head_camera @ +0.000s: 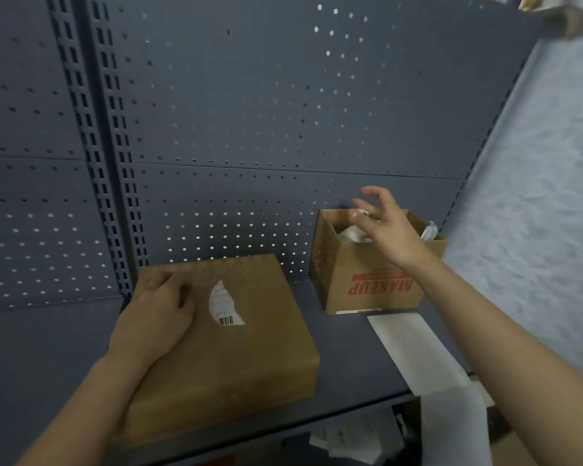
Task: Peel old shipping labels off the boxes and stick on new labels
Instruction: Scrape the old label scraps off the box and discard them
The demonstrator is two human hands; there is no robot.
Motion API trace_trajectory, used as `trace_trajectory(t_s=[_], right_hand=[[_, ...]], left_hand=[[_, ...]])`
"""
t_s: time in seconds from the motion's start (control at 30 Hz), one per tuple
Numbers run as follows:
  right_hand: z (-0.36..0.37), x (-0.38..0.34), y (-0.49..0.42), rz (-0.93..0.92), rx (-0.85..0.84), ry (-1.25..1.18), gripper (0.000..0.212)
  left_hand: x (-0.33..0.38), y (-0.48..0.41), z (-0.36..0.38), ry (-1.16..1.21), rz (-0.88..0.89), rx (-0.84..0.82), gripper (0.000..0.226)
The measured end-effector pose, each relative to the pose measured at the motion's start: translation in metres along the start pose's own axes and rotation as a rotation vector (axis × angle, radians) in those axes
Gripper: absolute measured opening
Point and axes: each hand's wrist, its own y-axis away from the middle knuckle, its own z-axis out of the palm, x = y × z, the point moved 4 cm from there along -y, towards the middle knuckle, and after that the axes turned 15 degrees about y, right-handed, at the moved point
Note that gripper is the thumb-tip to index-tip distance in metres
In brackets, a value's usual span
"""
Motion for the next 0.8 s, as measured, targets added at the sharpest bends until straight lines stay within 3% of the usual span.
trace_trajectory(t_s=[0.13,0.33,0.43,0.7,0.8], right_hand=[[-0.002,0.011,-0.011,0.028,-0.081,0.076,0.05],[-0.006,0.021,-0.025,0.026,-0.022,0.227,0.021],[-0.004,0.02,-0.027,0.032,-0.033,0.174,0.012],[-0.009,0.015,-0.033,-0.017,0.008,0.284,0.028],[-0.01,0.016,-0.035,-0.021,0.01,0.327,0.02]], left_hand=[[0.001,-0.001,-0.001,0.002,-0.004,0.003,0.028],[-0.001,0.0,-0.002,0.003,0.011,0.005,0.027],[-0.001,0.001,-0.002,-0.002,0.003,0.005,0.029],[0.0,0.001,-0.003,0.007,0.001,0.001,0.031],[0.001,0.002,-0.003,0.003,-0.006,-0.001,0.031]])
